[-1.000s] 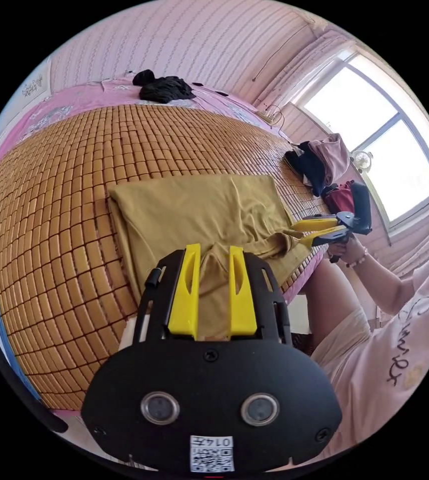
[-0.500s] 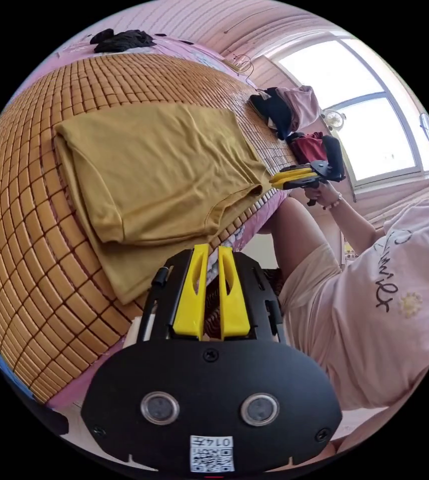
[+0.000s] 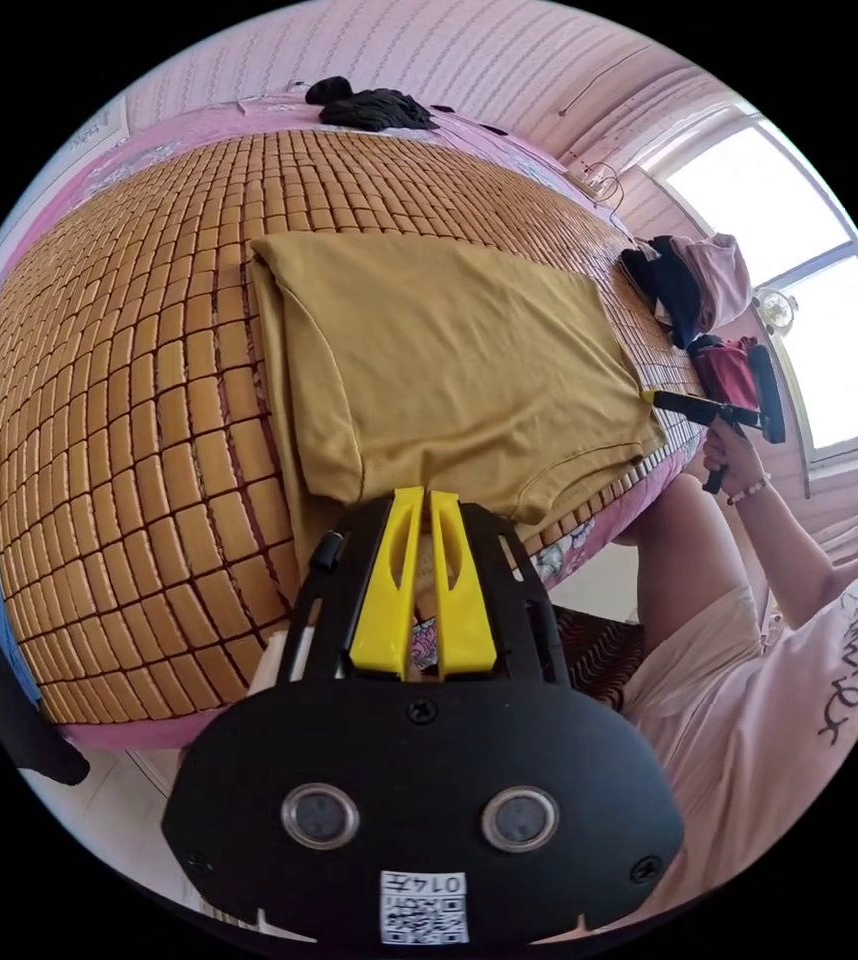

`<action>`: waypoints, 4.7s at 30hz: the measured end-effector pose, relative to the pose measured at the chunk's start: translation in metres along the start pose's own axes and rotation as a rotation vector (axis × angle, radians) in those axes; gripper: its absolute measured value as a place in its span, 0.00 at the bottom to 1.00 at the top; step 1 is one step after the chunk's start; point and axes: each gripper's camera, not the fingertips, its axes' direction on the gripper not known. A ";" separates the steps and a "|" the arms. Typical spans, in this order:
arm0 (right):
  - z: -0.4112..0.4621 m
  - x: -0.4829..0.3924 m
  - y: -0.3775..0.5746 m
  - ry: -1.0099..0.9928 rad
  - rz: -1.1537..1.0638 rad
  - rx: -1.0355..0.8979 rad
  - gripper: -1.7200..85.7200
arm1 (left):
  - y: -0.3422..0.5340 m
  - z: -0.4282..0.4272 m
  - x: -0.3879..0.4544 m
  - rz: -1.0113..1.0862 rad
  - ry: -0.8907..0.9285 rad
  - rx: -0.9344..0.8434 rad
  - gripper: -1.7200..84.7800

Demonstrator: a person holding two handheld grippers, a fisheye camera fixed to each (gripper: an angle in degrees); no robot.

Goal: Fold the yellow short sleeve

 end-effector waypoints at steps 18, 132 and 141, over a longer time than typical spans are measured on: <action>0.033 -0.206 -0.117 -0.040 -0.636 -0.112 0.02 | -0.003 0.077 0.115 0.265 -0.043 -0.006 0.01; -0.016 0.029 -0.061 -0.475 -0.088 0.164 0.11 | 0.072 0.045 0.110 0.142 0.234 0.295 0.06; 0.032 -0.043 -0.085 -0.231 -0.306 0.034 0.12 | 0.102 0.019 0.054 -0.029 0.031 0.232 0.07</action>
